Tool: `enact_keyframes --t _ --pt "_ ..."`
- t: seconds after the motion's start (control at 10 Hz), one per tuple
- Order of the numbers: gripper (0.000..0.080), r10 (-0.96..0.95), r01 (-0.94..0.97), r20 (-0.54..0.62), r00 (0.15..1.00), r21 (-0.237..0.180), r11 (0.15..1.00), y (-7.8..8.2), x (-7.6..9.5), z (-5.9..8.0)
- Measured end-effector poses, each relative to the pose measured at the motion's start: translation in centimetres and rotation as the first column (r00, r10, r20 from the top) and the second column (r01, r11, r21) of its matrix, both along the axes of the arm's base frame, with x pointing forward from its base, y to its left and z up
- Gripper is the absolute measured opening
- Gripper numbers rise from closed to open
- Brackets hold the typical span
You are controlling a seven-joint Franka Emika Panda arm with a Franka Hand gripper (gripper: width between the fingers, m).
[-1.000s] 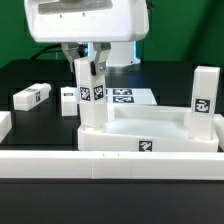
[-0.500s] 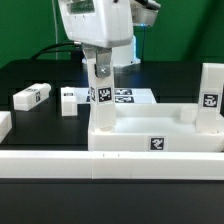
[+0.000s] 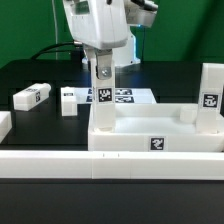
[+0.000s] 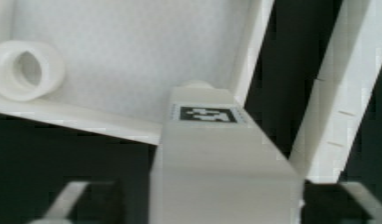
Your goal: Assemble desk
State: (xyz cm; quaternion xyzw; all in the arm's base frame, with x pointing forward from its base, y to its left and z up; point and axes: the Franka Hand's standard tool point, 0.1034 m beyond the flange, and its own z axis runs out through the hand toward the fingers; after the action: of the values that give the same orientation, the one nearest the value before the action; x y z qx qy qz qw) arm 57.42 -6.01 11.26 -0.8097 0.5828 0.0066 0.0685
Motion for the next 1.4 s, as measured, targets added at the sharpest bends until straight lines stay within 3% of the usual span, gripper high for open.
enact_keyframes --t 0.1,0.7,0.8,0.9,1.4 --pt "0.0627 0.116 -0.116 0.01 0.993 -0.011 0.993 0.29 0.08 -0.09" --pt "0.0649 0.568 -0.565 0.047 0.822 -0.064 0.823 0.67 0.35 -0.3" --pt "0.0649 0.644 -0.64 0.027 0.765 -0.087 0.764 0.81 0.3 -0.38" --pt "0.0649 0.757 -0.752 0.002 0.653 -0.114 0.649 0.83 0.3 -0.38" --pt "0.0649 0.959 -0.95 -0.029 0.283 -0.147 0.276 0.66 0.42 -0.35"
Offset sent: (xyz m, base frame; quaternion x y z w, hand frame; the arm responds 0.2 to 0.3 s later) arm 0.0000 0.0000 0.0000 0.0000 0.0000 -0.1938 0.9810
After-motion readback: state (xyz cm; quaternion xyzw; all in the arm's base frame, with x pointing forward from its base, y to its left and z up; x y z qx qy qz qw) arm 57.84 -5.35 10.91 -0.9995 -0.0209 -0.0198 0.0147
